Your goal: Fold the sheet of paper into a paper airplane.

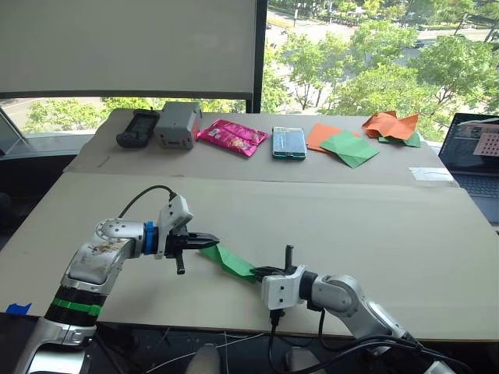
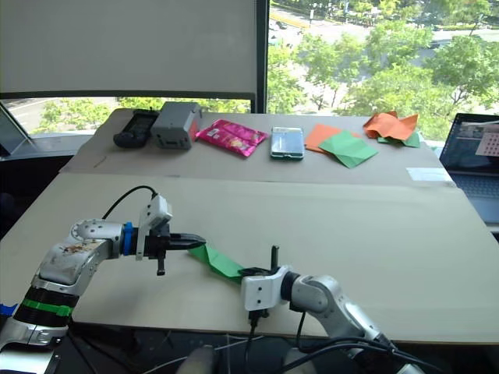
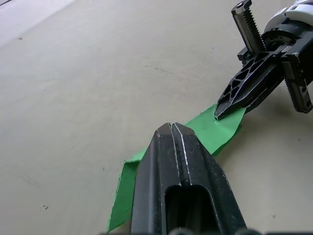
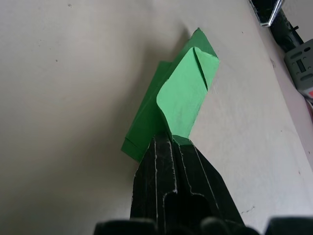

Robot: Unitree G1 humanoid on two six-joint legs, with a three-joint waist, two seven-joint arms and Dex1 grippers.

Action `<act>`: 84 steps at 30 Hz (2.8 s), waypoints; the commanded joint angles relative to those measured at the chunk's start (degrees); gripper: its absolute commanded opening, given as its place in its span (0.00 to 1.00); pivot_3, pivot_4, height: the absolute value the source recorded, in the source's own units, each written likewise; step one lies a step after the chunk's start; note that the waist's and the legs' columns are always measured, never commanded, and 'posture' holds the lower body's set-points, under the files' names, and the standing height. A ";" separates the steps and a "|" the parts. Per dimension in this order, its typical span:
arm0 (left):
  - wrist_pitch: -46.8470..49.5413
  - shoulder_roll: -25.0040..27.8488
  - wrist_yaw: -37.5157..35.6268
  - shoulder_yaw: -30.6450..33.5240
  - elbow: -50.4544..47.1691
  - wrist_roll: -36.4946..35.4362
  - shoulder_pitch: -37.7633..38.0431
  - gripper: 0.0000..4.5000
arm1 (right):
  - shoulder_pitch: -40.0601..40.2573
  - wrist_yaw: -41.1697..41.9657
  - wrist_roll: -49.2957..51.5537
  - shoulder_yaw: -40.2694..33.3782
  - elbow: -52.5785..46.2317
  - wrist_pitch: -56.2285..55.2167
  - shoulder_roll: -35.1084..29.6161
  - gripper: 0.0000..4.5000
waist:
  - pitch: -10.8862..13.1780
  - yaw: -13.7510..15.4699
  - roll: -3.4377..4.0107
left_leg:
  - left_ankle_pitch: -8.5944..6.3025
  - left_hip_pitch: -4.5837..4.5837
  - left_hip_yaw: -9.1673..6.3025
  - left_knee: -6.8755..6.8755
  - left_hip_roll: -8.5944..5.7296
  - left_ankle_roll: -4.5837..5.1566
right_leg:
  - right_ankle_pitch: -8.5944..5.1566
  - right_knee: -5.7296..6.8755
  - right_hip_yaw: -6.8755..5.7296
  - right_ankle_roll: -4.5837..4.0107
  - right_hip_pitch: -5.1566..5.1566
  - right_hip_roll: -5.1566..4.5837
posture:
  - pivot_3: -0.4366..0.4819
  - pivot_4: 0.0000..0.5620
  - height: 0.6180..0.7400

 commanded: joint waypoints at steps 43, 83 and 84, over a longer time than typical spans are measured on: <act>-12.09 -1.80 0.18 -7.97 8.76 10.37 0.76 0.00 | -9.14 7.17 18.22 -5.15 -8.11 43.47 13.92 0.16 | -0.07 0.02 0.05 | 0.09 0.01 0.00 0.01 0.00 0.14 | 0.01 0.10 0.00 0.01 -0.01 0.02 | 0.48 0.27 0.84; -11.73 -2.14 0.51 -7.56 7.73 9.99 1.14 0.00 | -3.76 5.06 17.93 -1.26 -2.17 51.20 8.62 0.00 | -0.91 0.25 0.48 | -0.01 0.00 0.00 0.09 0.00 -0.02 | -0.04 0.06 0.00 0.03 0.04 0.01 | 0.48 0.27 0.84; -11.76 -2.13 0.50 -7.59 7.79 10.02 1.21 0.00 | -3.30 5.10 17.91 -1.30 -2.52 51.23 8.14 0.00 | -0.91 0.25 0.48 | -0.02 0.00 0.00 0.09 -0.01 -0.03 | -0.04 0.06 0.00 0.03 0.04 0.02 | 0.48 0.27 0.84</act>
